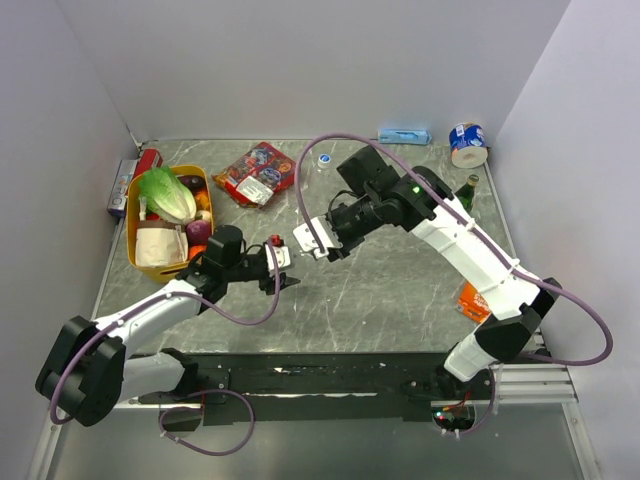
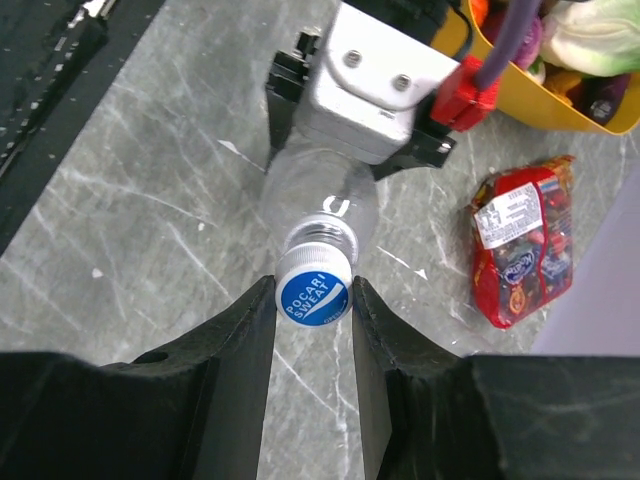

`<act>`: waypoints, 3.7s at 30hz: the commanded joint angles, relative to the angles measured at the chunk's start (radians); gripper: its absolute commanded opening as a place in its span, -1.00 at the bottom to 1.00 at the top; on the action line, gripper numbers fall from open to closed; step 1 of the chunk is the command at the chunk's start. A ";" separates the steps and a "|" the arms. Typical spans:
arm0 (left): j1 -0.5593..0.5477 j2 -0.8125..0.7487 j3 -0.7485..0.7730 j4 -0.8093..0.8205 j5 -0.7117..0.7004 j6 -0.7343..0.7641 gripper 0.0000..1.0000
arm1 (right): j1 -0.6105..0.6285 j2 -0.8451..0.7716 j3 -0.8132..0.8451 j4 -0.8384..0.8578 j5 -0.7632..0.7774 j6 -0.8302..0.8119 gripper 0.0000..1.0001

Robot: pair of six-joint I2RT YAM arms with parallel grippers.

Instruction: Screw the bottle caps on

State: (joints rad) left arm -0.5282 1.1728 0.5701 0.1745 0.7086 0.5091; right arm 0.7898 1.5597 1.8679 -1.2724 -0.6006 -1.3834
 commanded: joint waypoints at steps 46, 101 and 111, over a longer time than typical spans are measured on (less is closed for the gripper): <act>-0.030 0.010 0.125 0.026 -0.035 -0.050 -0.98 | 0.095 0.209 0.252 -0.200 0.317 0.046 -0.58; -0.036 0.112 -0.006 0.300 -0.228 -0.187 -0.98 | 0.010 0.260 0.366 -0.154 0.325 0.398 0.99; -0.030 0.140 0.014 0.251 -0.146 -0.187 -0.98 | -0.167 0.053 0.168 -0.091 0.012 0.439 0.99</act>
State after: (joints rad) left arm -0.5598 1.3098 0.5297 0.4194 0.4805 0.3225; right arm 0.6796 1.7439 2.1204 -1.3476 -0.4164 -0.9516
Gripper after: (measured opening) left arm 0.618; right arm 0.996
